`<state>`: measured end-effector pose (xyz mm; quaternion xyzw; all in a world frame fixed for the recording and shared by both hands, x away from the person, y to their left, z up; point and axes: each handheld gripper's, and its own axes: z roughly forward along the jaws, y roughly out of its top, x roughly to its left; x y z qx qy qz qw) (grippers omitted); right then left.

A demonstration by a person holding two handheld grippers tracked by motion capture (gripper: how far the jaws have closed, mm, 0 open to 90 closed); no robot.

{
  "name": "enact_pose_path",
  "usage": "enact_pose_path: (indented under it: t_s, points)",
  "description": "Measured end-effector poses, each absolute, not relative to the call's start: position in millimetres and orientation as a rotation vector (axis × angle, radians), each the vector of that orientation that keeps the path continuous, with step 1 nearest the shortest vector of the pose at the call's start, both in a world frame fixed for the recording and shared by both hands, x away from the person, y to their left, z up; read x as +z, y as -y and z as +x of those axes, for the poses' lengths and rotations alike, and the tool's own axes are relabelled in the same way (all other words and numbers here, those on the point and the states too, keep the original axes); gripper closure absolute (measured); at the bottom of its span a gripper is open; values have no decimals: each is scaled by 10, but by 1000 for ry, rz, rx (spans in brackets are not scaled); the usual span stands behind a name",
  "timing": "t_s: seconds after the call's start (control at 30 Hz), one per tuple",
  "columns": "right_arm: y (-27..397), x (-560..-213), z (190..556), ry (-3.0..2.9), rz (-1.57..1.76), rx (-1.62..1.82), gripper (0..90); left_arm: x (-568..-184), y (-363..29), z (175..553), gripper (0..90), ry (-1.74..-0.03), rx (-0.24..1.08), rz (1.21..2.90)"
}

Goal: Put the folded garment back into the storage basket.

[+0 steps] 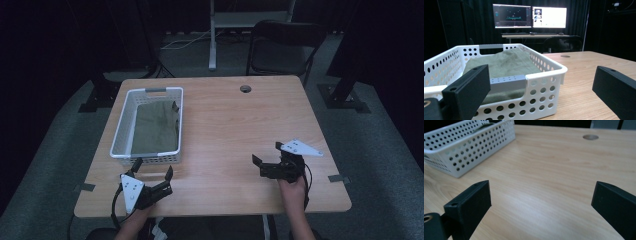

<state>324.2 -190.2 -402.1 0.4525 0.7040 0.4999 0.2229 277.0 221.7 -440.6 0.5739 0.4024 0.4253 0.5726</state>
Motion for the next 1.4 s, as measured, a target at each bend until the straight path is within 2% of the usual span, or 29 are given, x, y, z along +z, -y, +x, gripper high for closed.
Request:
enact_pose_path:
  t_s: [0.57, 1.4]
  points:
    - [1934, -4341, 3044, -1881, 1350, 1254, 24, -4408, -2220, 2766, 27, -942, 999, 1341]
    - [1819, -4373, 3096, -1867, 1361, 1118, 24, -4407, -2218, 2768, 27, -942, 998, 1345]
